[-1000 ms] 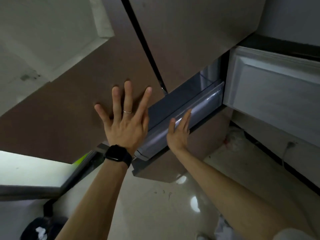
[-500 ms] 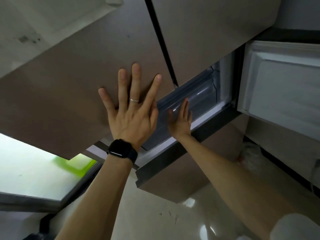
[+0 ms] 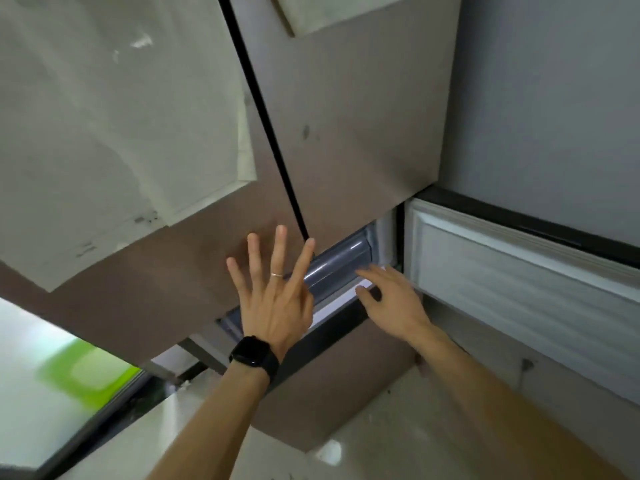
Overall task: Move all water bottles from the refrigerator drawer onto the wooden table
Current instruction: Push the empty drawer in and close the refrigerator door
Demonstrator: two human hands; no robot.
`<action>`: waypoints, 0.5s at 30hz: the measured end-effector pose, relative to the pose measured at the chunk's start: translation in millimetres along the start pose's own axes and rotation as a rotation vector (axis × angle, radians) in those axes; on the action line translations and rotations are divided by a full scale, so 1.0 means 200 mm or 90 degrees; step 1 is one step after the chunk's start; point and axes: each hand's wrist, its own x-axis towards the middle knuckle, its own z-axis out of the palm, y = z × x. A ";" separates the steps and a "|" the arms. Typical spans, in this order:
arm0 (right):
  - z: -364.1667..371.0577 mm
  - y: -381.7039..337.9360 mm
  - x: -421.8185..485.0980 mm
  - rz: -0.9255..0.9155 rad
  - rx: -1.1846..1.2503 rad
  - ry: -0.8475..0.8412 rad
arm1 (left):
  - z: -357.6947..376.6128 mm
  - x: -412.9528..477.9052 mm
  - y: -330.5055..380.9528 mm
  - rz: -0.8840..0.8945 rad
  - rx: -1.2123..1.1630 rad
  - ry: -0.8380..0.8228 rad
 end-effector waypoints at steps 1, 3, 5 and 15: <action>-0.11 0.01 -0.05 -0.006 -0.031 0.025 | -0.03 0.04 0.04 0.030 -0.011 0.003; -0.35 0.03 -0.12 -0.012 -0.093 0.093 | -0.09 0.15 0.14 0.082 -0.046 0.011; -0.55 0.06 -0.13 -0.033 -0.148 0.180 | -0.14 0.28 0.24 0.091 -0.083 0.003; -1.17 0.42 -0.14 0.227 -0.365 0.071 | -0.09 0.63 0.49 0.015 -0.101 -0.121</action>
